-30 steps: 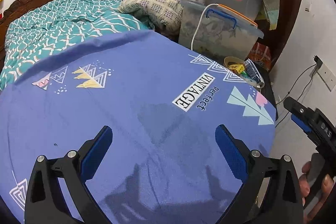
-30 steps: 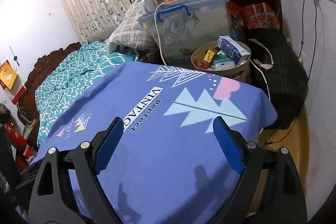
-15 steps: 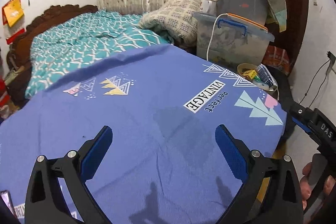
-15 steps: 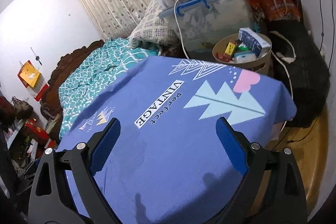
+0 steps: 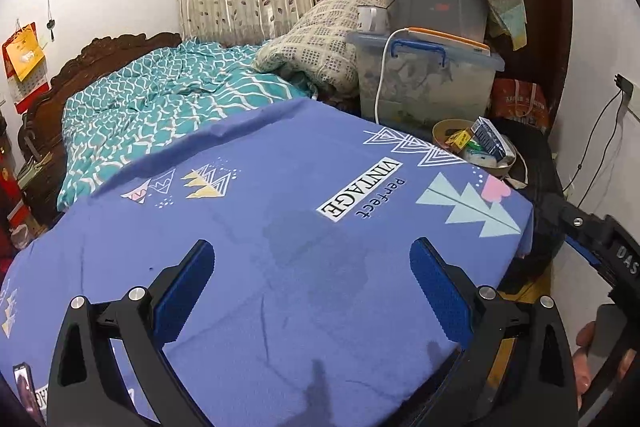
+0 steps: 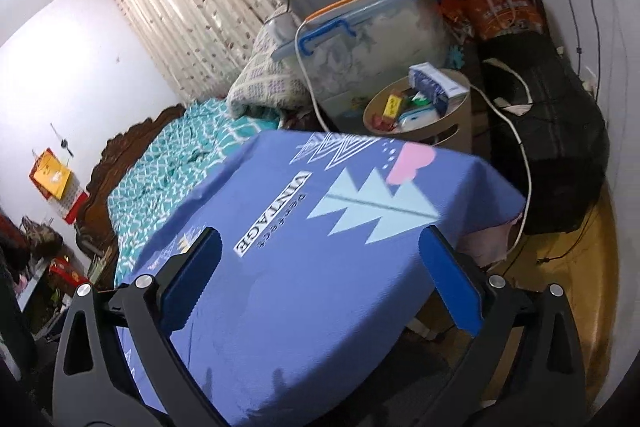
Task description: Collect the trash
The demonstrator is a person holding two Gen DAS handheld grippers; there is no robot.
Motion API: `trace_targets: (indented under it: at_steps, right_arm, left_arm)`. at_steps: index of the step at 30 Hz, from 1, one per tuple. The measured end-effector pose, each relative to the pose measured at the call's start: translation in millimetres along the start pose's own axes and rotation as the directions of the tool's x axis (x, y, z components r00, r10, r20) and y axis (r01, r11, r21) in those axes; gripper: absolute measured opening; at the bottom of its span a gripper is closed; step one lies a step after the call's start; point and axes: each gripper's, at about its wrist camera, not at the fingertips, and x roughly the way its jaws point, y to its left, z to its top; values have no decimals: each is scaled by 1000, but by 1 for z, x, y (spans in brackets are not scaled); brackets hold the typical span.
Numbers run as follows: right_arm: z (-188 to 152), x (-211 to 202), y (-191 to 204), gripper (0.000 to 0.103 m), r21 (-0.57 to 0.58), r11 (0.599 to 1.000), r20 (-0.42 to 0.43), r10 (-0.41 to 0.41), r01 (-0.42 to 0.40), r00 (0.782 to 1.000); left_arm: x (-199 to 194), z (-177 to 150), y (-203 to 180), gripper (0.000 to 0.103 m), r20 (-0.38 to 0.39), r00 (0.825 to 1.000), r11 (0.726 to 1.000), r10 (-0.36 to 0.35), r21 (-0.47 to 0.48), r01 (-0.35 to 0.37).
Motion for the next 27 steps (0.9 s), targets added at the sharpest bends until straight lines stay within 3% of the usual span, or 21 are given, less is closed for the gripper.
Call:
trace_targets:
  at_steps: [9,12,17,27]
  right_arm:
    - [26,17,-5,98,29,999,14,25,-25,1000]
    - [29,22,-1,98,34,998,19,47,-48,999]
    - [15,27,4,98,30,996,-22,84,-83,996]
    - [2,20,3,100,30,997,-30,75,-75,997]
  left_arm:
    - [9,15,8,94,-61,998,1000,-3,-23,1]
    - [3,18,12,94,-40,999,999,17,-29,-18]
    - [-3,18,12,94,-20,1000,1000,8,-27,-8]
    - [5,9,13,94,-16,997,997,81,-1,-81]
